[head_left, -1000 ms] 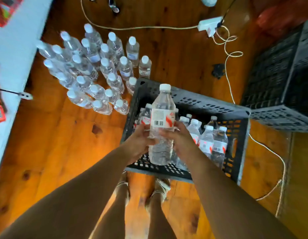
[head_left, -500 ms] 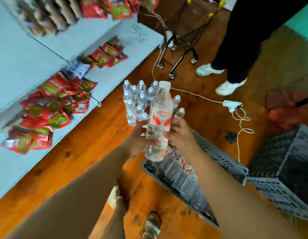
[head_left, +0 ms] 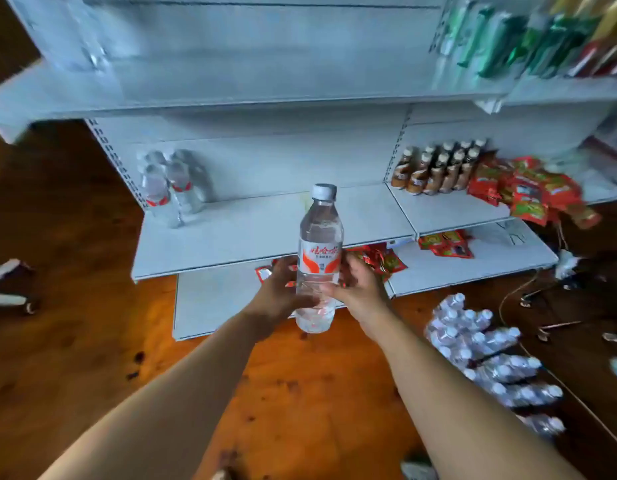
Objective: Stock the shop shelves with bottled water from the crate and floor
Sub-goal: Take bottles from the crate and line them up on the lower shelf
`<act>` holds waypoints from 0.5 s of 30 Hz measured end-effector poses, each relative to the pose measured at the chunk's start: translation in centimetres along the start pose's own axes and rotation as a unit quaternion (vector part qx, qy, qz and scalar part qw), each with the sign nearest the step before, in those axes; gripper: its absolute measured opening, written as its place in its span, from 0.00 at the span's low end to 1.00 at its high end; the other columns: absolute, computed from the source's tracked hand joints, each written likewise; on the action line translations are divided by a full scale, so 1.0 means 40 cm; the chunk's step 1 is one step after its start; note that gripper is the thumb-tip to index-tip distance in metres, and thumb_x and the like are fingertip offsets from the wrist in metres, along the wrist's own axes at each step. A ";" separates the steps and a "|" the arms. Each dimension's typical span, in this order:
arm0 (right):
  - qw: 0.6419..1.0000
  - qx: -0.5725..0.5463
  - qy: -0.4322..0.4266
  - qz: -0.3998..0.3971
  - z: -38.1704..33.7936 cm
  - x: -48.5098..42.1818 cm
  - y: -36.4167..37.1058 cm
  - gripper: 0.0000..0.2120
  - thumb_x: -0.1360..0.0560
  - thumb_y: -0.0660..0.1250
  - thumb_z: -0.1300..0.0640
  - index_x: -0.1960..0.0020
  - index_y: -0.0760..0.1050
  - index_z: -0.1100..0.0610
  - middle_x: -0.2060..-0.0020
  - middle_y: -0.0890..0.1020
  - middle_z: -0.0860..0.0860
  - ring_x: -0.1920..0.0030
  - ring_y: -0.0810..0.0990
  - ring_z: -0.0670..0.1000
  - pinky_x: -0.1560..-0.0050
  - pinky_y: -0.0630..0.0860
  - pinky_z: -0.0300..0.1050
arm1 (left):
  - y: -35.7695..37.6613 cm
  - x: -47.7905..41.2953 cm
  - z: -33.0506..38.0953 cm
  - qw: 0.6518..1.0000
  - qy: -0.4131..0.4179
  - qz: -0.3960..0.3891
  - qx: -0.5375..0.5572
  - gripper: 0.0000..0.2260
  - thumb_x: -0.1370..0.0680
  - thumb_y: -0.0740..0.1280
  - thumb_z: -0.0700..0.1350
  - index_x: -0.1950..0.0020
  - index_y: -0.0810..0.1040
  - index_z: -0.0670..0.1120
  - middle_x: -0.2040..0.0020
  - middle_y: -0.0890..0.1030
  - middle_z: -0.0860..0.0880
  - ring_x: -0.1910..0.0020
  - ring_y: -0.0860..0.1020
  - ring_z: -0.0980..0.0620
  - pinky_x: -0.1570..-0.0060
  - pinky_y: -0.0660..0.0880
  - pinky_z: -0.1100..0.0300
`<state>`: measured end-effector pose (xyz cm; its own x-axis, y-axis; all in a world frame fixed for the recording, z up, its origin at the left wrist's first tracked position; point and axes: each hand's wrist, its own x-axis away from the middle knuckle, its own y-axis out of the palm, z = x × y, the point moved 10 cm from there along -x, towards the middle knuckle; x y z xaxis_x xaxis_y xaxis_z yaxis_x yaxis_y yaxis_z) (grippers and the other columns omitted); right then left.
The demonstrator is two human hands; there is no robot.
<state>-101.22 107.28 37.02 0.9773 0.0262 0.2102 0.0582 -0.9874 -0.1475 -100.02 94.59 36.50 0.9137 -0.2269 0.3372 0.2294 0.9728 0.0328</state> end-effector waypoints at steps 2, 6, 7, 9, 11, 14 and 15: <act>1.000 0.000 0.003 -0.023 -0.041 -0.066 0.136 0.26 0.33 0.73 0.65 0.38 0.70 0.51 0.40 0.79 0.50 0.41 0.77 0.50 0.39 0.75 0.51 | -0.150 -0.014 0.013 0.999 0.007 0.031 -0.013 0.27 0.32 0.71 0.29 0.39 0.67 0.48 0.44 0.77 0.42 0.47 0.77 0.43 0.54 0.75 0.58; 0.998 0.002 -0.039 -0.041 -0.110 -0.199 0.347 0.26 0.33 0.70 0.72 0.41 0.70 0.50 0.43 0.79 0.51 0.45 0.78 0.50 0.51 0.76 0.38 | -0.404 -0.065 0.021 0.993 0.031 0.110 -0.034 0.28 0.31 0.71 0.30 0.39 0.65 0.52 0.42 0.73 0.43 0.50 0.78 0.52 0.62 0.74 0.70; 0.998 0.017 -0.049 -0.046 -0.118 -0.231 0.391 0.26 0.33 0.70 0.71 0.41 0.70 0.50 0.43 0.79 0.50 0.44 0.78 0.49 0.51 0.75 0.37 | -0.454 -0.082 0.021 0.991 0.035 0.126 -0.036 0.29 0.31 0.72 0.31 0.38 0.65 0.53 0.43 0.72 0.44 0.50 0.77 0.54 0.63 0.73 0.72; 0.996 0.041 -0.061 -0.055 -0.116 -0.294 0.461 0.26 0.33 0.71 0.70 0.39 0.70 0.51 0.43 0.78 0.47 0.43 0.77 0.48 0.48 0.75 0.38 | -0.533 -0.121 0.008 0.988 0.033 0.147 -0.032 0.29 0.30 0.71 0.31 0.37 0.65 0.54 0.45 0.73 0.48 0.50 0.77 0.55 0.63 0.73 0.73; 0.994 0.049 -0.074 -0.062 -0.107 -0.359 0.515 0.27 0.33 0.71 0.70 0.39 0.70 0.52 0.44 0.78 0.46 0.43 0.77 0.48 0.46 0.74 0.37 | -0.594 -0.163 -0.010 0.986 0.026 0.160 -0.031 0.30 0.29 0.70 0.32 0.33 0.65 0.54 0.45 0.74 0.52 0.46 0.75 0.54 0.59 0.72 0.73; 0.990 0.064 -0.088 -0.084 -0.080 -0.465 0.595 0.27 0.33 0.72 0.69 0.40 0.69 0.51 0.45 0.77 0.45 0.43 0.77 0.46 0.54 0.71 0.24 | -0.683 -0.242 -0.047 0.979 0.012 0.199 -0.052 0.31 0.27 0.70 0.35 0.28 0.63 0.54 0.41 0.72 0.56 0.44 0.74 0.54 0.50 0.71 0.66; 0.989 0.066 -0.091 -0.092 -0.070 -0.503 0.621 0.26 0.33 0.71 0.69 0.40 0.69 0.50 0.45 0.77 0.44 0.43 0.77 0.46 0.56 0.70 0.22 | -0.713 -0.270 -0.058 0.974 0.008 0.216 -0.061 0.31 0.27 0.70 0.36 0.28 0.63 0.54 0.41 0.72 0.56 0.44 0.74 0.54 0.49 0.70 0.65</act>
<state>-119.99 81.78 31.84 0.9673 0.2439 0.0691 0.2535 -0.9346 -0.2494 -115.64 69.20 29.75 0.9385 0.2011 0.2806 -0.1407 0.9651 -0.2209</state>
